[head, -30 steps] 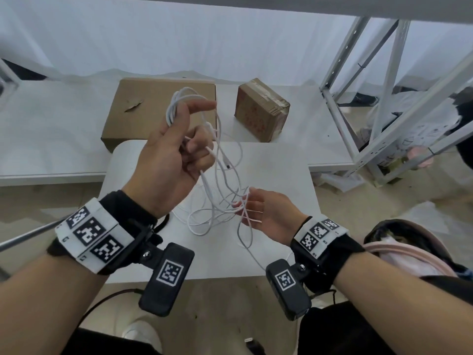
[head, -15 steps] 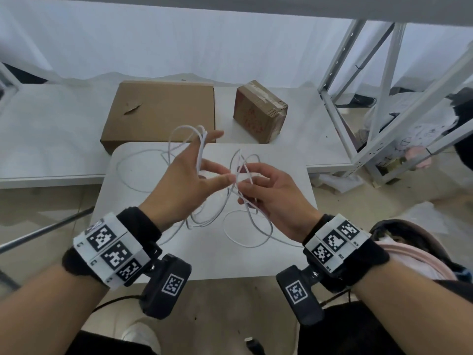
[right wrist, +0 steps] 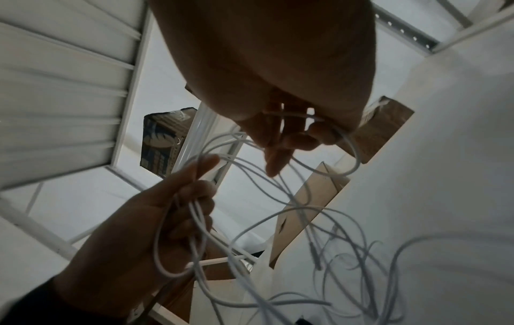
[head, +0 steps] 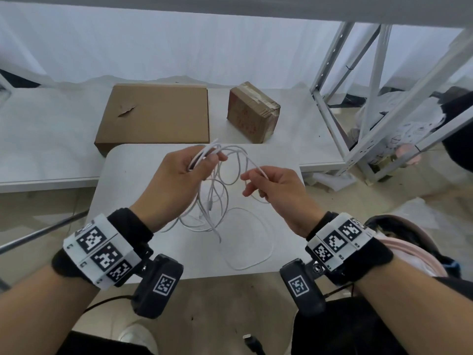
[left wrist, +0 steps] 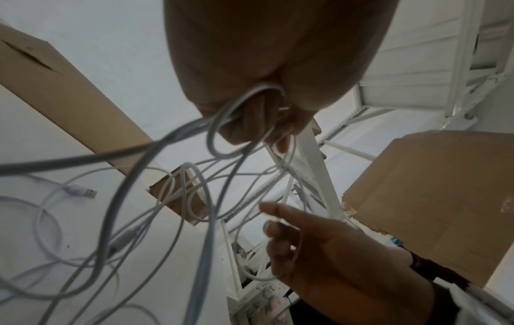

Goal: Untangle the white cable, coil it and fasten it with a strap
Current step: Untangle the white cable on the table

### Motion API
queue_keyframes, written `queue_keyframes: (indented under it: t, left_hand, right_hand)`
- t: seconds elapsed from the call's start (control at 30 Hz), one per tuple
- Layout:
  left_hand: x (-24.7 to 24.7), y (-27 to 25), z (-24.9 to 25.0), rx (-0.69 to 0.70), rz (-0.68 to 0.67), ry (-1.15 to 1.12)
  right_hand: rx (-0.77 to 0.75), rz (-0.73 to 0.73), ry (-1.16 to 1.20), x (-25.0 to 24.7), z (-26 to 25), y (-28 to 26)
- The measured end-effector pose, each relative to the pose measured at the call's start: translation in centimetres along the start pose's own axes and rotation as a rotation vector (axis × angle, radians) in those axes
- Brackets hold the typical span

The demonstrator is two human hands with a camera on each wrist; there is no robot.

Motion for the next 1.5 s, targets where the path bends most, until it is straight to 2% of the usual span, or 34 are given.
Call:
queue_keyframes:
  t: [0.1, 0.23, 0.3, 0.37, 0.43, 0.6, 0.7, 0.83, 0.93, 1.0, 1.13, 1.27, 1.5]
  left_hand:
    - [-0.4, 0.2, 0.1, 0.028, 0.036, -0.027]
    - [-0.6, 0.6, -0.2, 0.009, 0.059, -0.075]
    - [-0.5, 0.7, -0.3, -0.001, 0.046, -0.096]
    - [-0.3, 0.8, -0.3, -0.001, 0.023, -0.108]
    - [0.1, 0.9, -0.2, -0.002, 0.009, -0.117]
    - [0.3, 1.2, -0.4, -0.087, -0.008, -0.165]
    - [0.7, 1.1, -0.4, -0.136, -0.074, -0.188]
    - [1.0, 1.0, -0.6, -0.174, -0.120, -0.192]
    - [0.8, 1.1, -0.6, -0.172, -0.104, -0.241]
    - [0.6, 1.2, -0.6, -0.169, -0.070, -0.255]
    - [0.1, 1.4, -1.1, -0.182, 0.033, -0.278]
    - [-0.1, 1.4, -1.1, -0.140, 0.060, -0.238]
    - [-1.0, 1.5, -0.2, -0.013, 0.095, -0.081]
  right_hand:
    - [0.035, 0.077, -0.081, -1.0, 0.7, 0.4]
    - [0.091, 0.282, -0.059, -2.6, 1.0, 0.9]
    - [0.239, 0.264, 0.093, -2.8, 1.4, 1.0]
    - [0.401, 0.165, 0.292, -2.4, 1.8, 1.1]
    - [0.443, 0.111, 0.480, -2.0, 1.7, 1.1]
    - [0.264, 0.151, 0.794, -2.5, 0.3, 1.9]
    - [0.180, 0.103, 0.925, -3.0, -0.6, 2.3]
    - [0.139, -0.077, 0.844, -2.0, -1.9, 1.7]
    - [0.147, -0.223, 0.794, -1.0, -1.9, 1.3]
    - [0.149, -0.266, 0.736, -0.7, -1.9, 1.3]
    - [0.147, -0.228, 0.593, -0.6, -1.8, 0.9]
    - [0.132, -0.172, 0.463, -0.8, -1.7, 0.4]
    - [0.063, 0.092, 0.695, -3.0, -1.7, 1.2]
Point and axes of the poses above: each hand's wrist, its own y-axis towards the middle knuckle, its own x-axis out of the palm, z = x × y, the point moved 5 cm from there along y, towards the middle knuckle
